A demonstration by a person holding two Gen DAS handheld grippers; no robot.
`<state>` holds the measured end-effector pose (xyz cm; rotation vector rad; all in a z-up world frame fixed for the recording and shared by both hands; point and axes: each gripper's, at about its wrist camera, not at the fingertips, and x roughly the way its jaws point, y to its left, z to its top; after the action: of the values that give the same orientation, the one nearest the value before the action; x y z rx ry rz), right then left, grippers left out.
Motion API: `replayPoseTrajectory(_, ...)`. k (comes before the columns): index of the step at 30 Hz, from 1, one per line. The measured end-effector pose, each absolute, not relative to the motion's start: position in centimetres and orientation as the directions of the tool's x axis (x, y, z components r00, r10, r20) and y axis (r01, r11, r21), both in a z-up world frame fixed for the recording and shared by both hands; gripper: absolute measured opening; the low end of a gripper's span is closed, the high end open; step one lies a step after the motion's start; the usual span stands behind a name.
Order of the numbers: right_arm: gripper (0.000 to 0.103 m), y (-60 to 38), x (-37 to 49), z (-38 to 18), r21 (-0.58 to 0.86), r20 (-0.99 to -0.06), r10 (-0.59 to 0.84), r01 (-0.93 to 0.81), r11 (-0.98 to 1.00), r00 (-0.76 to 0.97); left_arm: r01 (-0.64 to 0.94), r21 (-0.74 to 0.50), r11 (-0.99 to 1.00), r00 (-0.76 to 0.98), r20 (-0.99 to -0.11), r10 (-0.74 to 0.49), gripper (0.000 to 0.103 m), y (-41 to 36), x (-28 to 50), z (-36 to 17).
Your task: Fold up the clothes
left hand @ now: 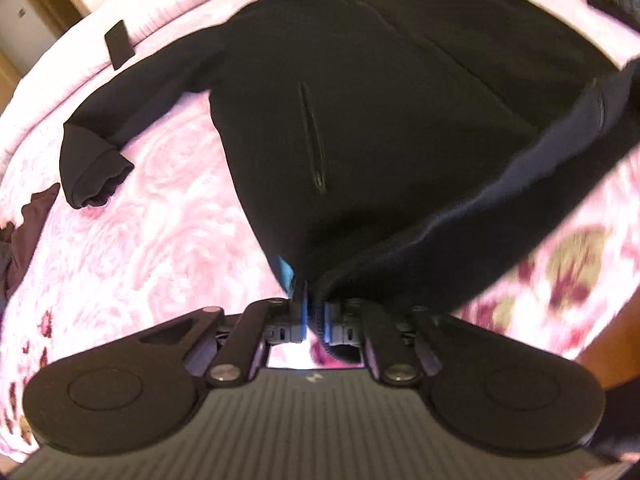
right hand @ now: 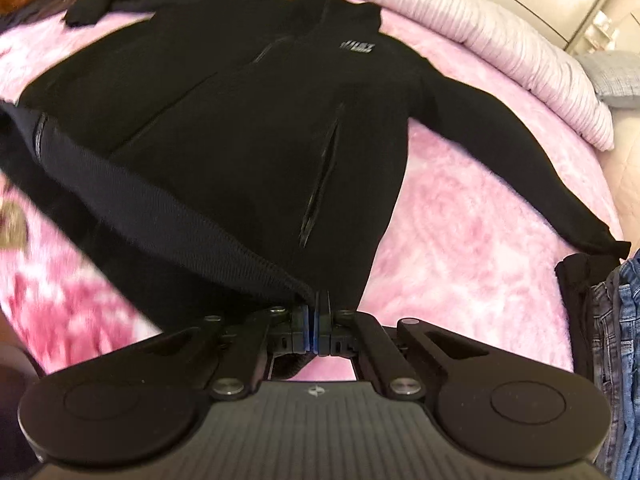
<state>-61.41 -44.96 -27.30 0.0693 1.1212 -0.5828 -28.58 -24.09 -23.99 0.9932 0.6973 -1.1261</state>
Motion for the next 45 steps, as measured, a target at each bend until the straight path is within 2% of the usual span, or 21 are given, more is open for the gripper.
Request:
replayPoseTrajectory(2, 0.002, -44.5, -61.9, -27.9, -0.229, -0.873, -0.395, 0.477, 0.849, 0.285, 0.951, 0.281, 0.125, 0.308, -0.866, -0.394, 0.027, -23.4, -28.4, -24.7)
replayPoseTrajectory(3, 0.019, -44.4, -62.2, -28.2, -0.227, -0.874, -0.397, 0.487, 0.843, 0.28, 0.95, 0.279, 0.141, 0.312, -0.865, -0.393, 0.029, -23.1, -28.1, -25.1)
replayPoseTrajectory(4, 0.043, -44.3, -62.4, -28.5, -0.23, -0.872, -0.407, 0.504, 0.832, 0.273, 0.949, 0.273, 0.155, 0.313, -0.864, -0.395, 0.029, -23.0, -28.0, -25.3)
replayPoseTrajectory(6, 0.057, -44.4, -63.0, -29.2, -0.229, -0.867, -0.425, 0.55, 0.803, 0.26, 0.948, 0.241, 0.206, 0.306, -0.866, -0.395, 0.029, -23.0, -27.7, -25.4)
replayPoseTrajectory(8, 0.057, -45.0, -63.7, -29.7, -0.174, -0.871, -0.412, 0.615, 0.769, 0.269, 0.942, 0.196, 0.273, 0.296, -0.87, -0.395, 0.026, -23.0, -27.3, -25.4)
replayPoseTrajectory(10, 0.051, -45.6, -64.1, -29.8, -0.096, -0.874, -0.389, 0.679, 0.728, 0.293, 0.933, 0.149, 0.326, 0.281, -0.87, -0.405, 0.011, -23.1, -27.1, -25.2)
replayPoseTrajectory(11, 0.045, -45.9, -64.1, -29.7, -0.05, -0.874, -0.371, 0.7, 0.712, 0.315, 0.929, 0.13, 0.346, 0.276, -0.867, -0.414, 0.011, -23.2, -27.0, -25.0)
replayPoseTrajectory(13, 0.027, -46.3, -64.2, -29.5, 0.035, -0.869, -0.341, 0.731, 0.682, 0.359, 0.916, 0.08, 0.394, 0.263, -0.86, -0.438, 0.011, -23.2, -26.9, -24.6)
replayPoseTrajectory(17, 0.027, -46.4, -64.3, -29.3, 0.132, -0.859, -0.313, 0.768, 0.627, 0.404, 0.876, -0.009, 0.483, 0.243, -0.856, -0.456, 0.015, -23.0, -26.1, -24.1)
replayPoseTrajectory(18, 0.027, -46.5, -64.3, -29.4, 0.151, -0.858, -0.309, 0.776, 0.612, 0.41, 0.869, -0.025, 0.494, 0.232, -0.862, -0.451, 0.02, -23.0, -26.0, -24.3)
replayPoseTrajectory(20, 0.022, -46.5, -64.1, -29.8, 0.142, -0.867, -0.304, 0.78, 0.609, 0.395, 0.868, -0.022, 0.497, 0.229, -0.869, -0.438, 0.021, -23.3, -26.1, -24.6)
replayPoseTrajectory(22, 0.005, -46.6, -64.0, -29.6, 0.091, -0.881, -0.306, 0.765, 0.637, 0.36, 0.869, -0.002, 0.495, 0.236, -0.877, -0.418, 0.001, -23.5, -26.2, -24.6)
replayPoseTrajectory(24, 0.003, -46.8, -64.5, -28.8, 0.046, -0.897, -0.3, 0.741, 0.67, 0.326, 0.872, 0.012, 0.489, 0.235, -0.887, -0.397, 0.001, -23.3, -26.3, -24.0)
replayPoseTrajectory(30, 0.003, -46.8, -64.7, -28.8, 0.001, -0.921, -0.273, 0.702, 0.713, 0.279, 0.895, 0.042, 0.443, 0.226, -0.901, -0.369, 0.002, -22.9, -26.7, -23.6)
replayPoseTrajectory(33, 0.007, -46.7, -63.8, -28.9, -0.015, -0.927, -0.265, 0.681, 0.732, 0.265, 0.906, 0.057, 0.419, 0.221, -0.908, -0.355, 0.002, -22.7, -26.9, -23.4)
replayPoseTrajectory(38, 0.006, -46.3, -64.4, -28.2, -0.025, -0.937, -0.248, 0.66, 0.75, 0.247, 0.922, 0.08, 0.378, 0.215, -0.919, -0.331, 0.002, -22.3, -27.3, -23.1)
replayPoseTrajectory(41, 0.007, -45.8, -64.8, -27.5, -0.04, -0.944, -0.242, 0.651, 0.758, 0.223, 0.944, 0.096, 0.317, 0.193, -0.937, -0.292, 0.006, -22.2, -27.5, -22.7)
replayPoseTrajectory(44, 0.017, -45.0, -64.3, -26.3, -0.094, -0.95, -0.259, 0.629, 0.771, 0.176, 0.952, 0.12, 0.282, 0.2, -0.94, -0.276, 0.018, -20.8, -27.0, -21.5)
replayPoseTrajectory(45, 0.025, -44.7, -64.1, -25.8, -0.111, -0.947, -0.274, 0.627, 0.771, 0.169, 0.95, 0.13, 0.285, 0.21, -0.939, -0.273, 0.021, -20.2, -26.4, -21.0)
